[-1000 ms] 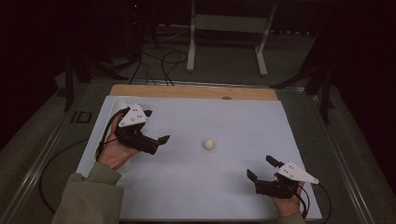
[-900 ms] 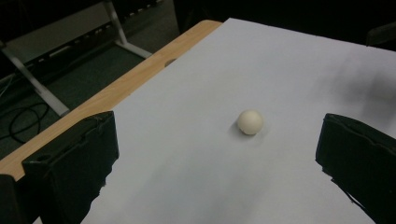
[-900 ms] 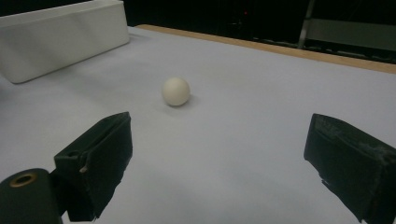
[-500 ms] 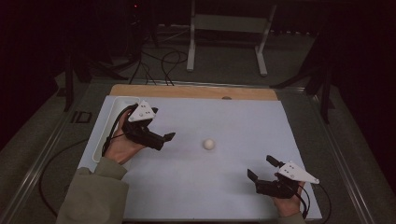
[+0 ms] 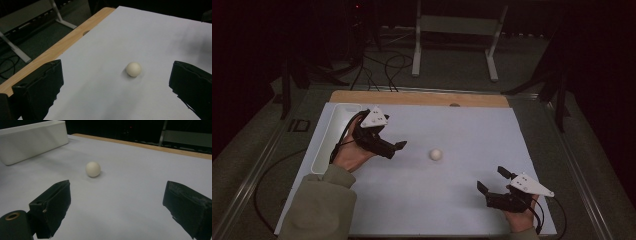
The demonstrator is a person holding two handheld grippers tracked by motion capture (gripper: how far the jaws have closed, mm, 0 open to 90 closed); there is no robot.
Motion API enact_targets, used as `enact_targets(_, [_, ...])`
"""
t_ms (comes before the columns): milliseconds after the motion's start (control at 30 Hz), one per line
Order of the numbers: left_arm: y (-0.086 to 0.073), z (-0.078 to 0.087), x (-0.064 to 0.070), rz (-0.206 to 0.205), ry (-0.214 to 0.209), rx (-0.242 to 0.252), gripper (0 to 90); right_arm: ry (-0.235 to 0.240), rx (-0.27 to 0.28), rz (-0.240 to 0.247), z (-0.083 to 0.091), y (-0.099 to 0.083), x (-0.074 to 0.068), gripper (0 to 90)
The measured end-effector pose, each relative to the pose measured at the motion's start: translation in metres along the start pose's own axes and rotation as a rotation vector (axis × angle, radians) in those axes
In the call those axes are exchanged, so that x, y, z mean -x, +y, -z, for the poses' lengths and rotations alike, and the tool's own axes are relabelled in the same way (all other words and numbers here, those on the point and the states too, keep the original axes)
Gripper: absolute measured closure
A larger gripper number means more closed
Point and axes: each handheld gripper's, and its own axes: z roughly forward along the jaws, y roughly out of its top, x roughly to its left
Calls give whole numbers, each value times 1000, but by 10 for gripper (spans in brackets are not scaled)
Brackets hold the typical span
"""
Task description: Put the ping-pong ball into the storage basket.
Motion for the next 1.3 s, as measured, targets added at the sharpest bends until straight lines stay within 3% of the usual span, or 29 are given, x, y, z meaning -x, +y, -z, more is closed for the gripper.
enact_targets(333, [3, -17, 2, 12, -12, -17, 0, 2, 0, 0, 0, 0, 0, 75])
enact_targets(733, [9, -36, 12, -6, -19, -52, 0, 1, 4, -5, 0, 0, 0, 75])
enact_targets(1300, [13, -59, 16, 15, -53, -62, 0, -2, 4, -5, 0, 0, 1, 75])
